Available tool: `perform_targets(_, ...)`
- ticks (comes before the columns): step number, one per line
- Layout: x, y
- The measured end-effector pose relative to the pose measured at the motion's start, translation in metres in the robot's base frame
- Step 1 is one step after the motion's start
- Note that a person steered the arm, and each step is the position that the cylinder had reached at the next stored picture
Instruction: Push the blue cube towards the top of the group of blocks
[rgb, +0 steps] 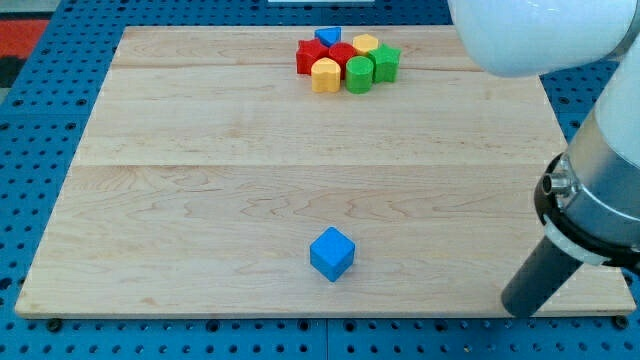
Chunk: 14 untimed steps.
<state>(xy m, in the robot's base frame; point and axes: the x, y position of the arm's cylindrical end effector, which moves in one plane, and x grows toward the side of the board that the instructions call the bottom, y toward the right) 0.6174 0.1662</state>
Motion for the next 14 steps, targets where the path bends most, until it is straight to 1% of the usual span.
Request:
perform_targets(1, -0.019, -0.099)
perform_targets(2, -0.004, -0.157)
perform_targets(3, -0.027, -0.177)
perform_targets(4, -0.081, -0.151)
perform_targets(5, -0.11, -0.103)
perform_targets(6, -0.136, -0.079)
perform_targets(7, -0.166, -0.079)
perform_targets(10, -0.219, -0.054)
perform_targets(12, -0.219, 0.016)
perform_targets(13, -0.224, 0.029)
perform_targets(14, -0.241, 0.029)
